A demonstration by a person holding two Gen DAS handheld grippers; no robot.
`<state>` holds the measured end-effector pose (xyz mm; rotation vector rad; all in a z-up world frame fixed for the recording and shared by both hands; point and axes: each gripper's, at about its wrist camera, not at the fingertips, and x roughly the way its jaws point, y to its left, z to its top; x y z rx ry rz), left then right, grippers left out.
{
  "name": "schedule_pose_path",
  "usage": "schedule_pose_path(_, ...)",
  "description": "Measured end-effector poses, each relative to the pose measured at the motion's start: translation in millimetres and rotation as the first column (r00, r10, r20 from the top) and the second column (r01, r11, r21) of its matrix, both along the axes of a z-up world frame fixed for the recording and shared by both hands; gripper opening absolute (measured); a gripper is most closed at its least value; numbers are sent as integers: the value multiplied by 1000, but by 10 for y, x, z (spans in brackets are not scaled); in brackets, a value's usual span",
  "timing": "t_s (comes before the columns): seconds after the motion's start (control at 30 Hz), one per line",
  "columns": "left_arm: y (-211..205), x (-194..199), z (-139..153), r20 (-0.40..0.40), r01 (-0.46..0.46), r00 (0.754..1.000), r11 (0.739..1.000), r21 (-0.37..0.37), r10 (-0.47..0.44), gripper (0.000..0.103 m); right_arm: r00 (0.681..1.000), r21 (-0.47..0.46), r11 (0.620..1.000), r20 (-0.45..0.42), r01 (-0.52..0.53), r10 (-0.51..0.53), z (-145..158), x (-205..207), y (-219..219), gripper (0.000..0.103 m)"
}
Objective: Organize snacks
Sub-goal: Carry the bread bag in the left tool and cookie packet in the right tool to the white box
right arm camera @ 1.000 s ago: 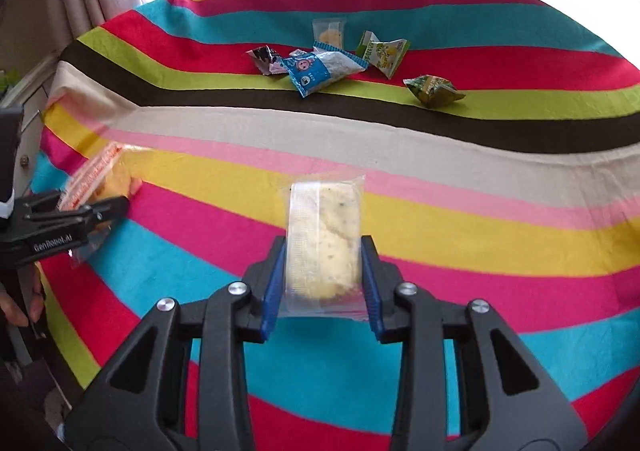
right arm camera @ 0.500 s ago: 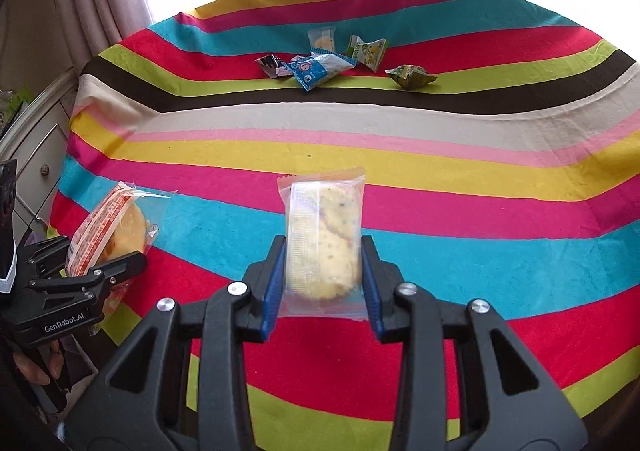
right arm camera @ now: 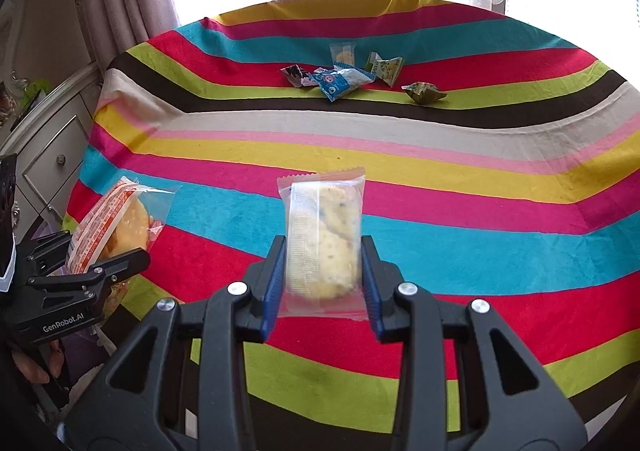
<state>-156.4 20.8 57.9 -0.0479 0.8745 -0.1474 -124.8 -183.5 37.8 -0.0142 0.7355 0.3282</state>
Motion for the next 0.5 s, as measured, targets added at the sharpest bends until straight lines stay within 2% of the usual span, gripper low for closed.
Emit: schedule_pose_path(0.5, 348, -403, 262, 71, -31, 997, 999, 8, 30, 50, 992, -43, 994, 76, -100, 103, 239, -388, 524, 39)
